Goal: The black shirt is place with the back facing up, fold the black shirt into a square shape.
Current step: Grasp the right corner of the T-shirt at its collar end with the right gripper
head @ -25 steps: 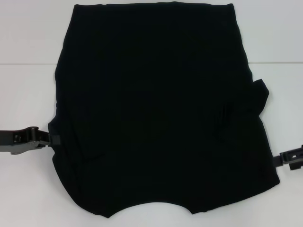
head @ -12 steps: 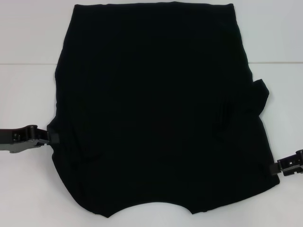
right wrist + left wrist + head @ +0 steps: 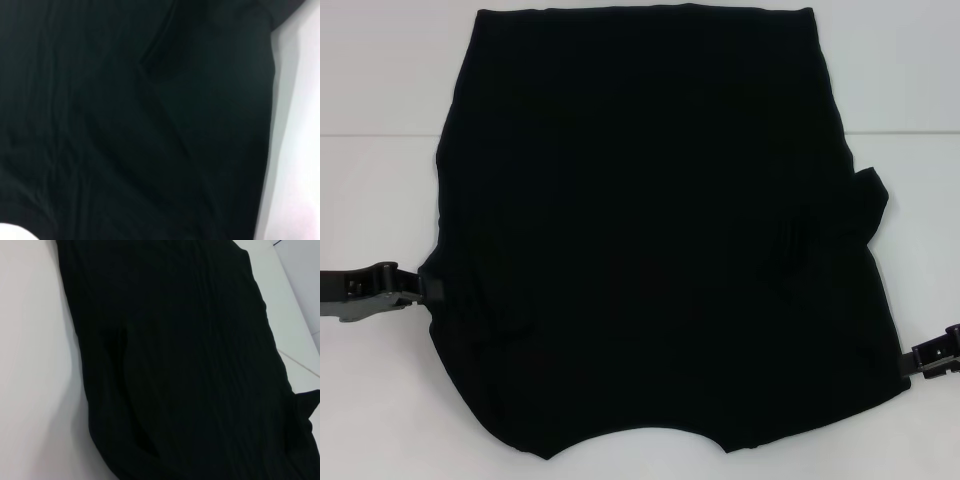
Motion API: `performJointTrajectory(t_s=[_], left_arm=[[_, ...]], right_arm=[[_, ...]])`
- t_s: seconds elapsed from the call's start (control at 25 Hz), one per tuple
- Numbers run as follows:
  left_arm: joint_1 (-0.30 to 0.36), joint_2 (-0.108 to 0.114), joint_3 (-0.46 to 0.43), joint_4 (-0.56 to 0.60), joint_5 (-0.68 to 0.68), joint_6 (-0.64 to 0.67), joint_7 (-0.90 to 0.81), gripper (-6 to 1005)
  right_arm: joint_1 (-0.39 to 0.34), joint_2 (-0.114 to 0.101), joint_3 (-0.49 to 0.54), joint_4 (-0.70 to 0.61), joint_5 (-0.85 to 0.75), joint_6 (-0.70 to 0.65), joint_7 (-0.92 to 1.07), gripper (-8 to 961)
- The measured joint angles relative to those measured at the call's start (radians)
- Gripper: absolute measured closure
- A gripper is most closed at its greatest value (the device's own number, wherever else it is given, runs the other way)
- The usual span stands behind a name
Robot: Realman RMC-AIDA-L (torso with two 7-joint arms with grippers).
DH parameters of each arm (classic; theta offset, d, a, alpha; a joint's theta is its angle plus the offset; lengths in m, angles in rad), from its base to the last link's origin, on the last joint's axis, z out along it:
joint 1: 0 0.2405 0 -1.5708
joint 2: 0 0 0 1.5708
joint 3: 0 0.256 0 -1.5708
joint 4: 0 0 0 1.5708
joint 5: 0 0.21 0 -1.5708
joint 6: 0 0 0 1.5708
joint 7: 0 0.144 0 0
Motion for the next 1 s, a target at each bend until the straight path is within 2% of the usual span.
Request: performJointTrajectory(t_s=[1.0], left_arm=[[-0.008, 0.005, -0.009, 0.000, 0.000, -0.002, -0.002, 972]], right_arm=[[0.029, 0.046, -0.035, 0.002, 0.000, 0.047, 0.011, 533]])
